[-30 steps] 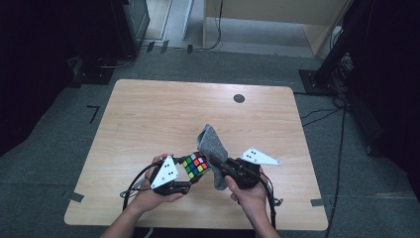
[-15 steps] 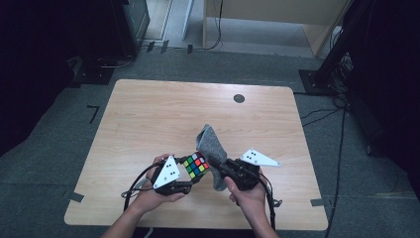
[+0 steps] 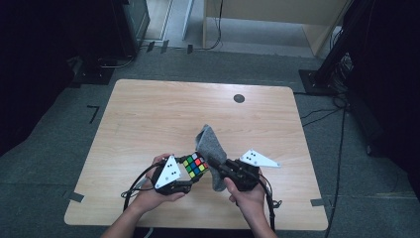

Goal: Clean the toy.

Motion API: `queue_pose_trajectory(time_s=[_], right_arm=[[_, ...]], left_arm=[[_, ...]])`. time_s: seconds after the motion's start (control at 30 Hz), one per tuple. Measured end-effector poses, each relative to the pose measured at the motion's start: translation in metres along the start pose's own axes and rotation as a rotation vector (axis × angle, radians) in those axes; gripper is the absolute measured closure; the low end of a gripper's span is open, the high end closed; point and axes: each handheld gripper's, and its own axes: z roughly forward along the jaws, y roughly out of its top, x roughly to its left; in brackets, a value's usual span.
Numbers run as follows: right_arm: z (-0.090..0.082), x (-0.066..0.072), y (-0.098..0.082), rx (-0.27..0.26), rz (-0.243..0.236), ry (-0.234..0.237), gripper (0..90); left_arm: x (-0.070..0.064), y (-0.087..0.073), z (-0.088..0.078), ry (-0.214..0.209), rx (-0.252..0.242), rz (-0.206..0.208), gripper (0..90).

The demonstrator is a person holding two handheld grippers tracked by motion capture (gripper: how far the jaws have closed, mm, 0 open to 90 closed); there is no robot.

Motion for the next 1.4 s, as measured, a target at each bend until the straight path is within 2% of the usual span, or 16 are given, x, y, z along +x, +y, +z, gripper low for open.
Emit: queue_pose_trajectory(time_s=[0.07,0.17,0.3,0.4,0.47,0.53,0.6,0.67,0.77,0.83,0.9,0.97,1.03,1.1,1.2,1.4], right_arm=[[0.002,0.007,0.0,0.004,-0.032,-0.007,74.7],[0.003,-0.003,-0.005,-0.006,0.024,-0.012,74.8],[0.007,-0.016,-0.011,0.049,0.062,-0.054,75.1],[0.004,-0.007,-0.007,0.019,0.025,-0.037,75.1],[0.002,0.004,-0.003,-0.008,-0.036,-0.005,75.0],[0.002,0.011,-0.001,-0.007,-0.097,-0.025,75.0],[0.003,0.006,-0.003,-0.009,-0.069,-0.037,75.1],[0.005,-0.003,-0.006,0.023,-0.042,-0.074,75.1],[0.005,-0.006,-0.008,0.033,-0.04,-0.101,75.1],[0.002,0.004,-0.004,-0.003,-0.084,-0.073,75.1],[0.003,0.018,-0.002,-0.02,-0.168,-0.027,75.0],[0.009,0.031,-0.006,0.024,-0.244,-0.01,75.0],[0.019,0.037,-0.014,0.086,-0.272,0.002,75.0],[0.028,0.037,-0.023,0.124,-0.263,0.023,75.2],[0.027,0.031,-0.02,0.117,-0.226,0.024,75.5],[0.014,0.016,-0.011,0.046,-0.17,-0.057,75.4]], left_arm=[[0.0,0.001,-0.002,-0.012,-0.018,-0.009,34.3],[0.001,0.001,-0.005,-0.021,-0.037,-0.009,34.3],[0.002,-0.001,-0.004,-0.029,-0.038,-0.011,34.1],[0.001,0.0,-0.001,-0.012,-0.026,-0.004,34.2],[0.0,0.0,-0.001,-0.01,-0.022,0.002,34.3],[0.002,0.001,-0.003,-0.02,-0.033,-0.015,34.3],[0.003,0.001,-0.005,-0.015,-0.036,-0.018,34.2],[0.005,0.001,-0.006,-0.02,-0.044,-0.029,34.2],[0.006,0.001,-0.003,0.001,-0.017,-0.029,34.2],[0.005,0.0,0.002,0.008,0.03,-0.021,34.3],[0.0,0.0,0.007,0.05,0.077,0.008,34.3],[-0.005,0.002,0.01,0.062,0.107,0.02,34.3],[-0.009,0.006,0.011,0.072,0.118,0.036,34.3],[-0.012,0.006,0.012,0.1,0.136,0.066,34.3],[-0.01,0.005,0.01,0.09,0.131,0.064,34.3],[-0.01,0.004,0.011,0.084,0.13,0.058,34.3]])
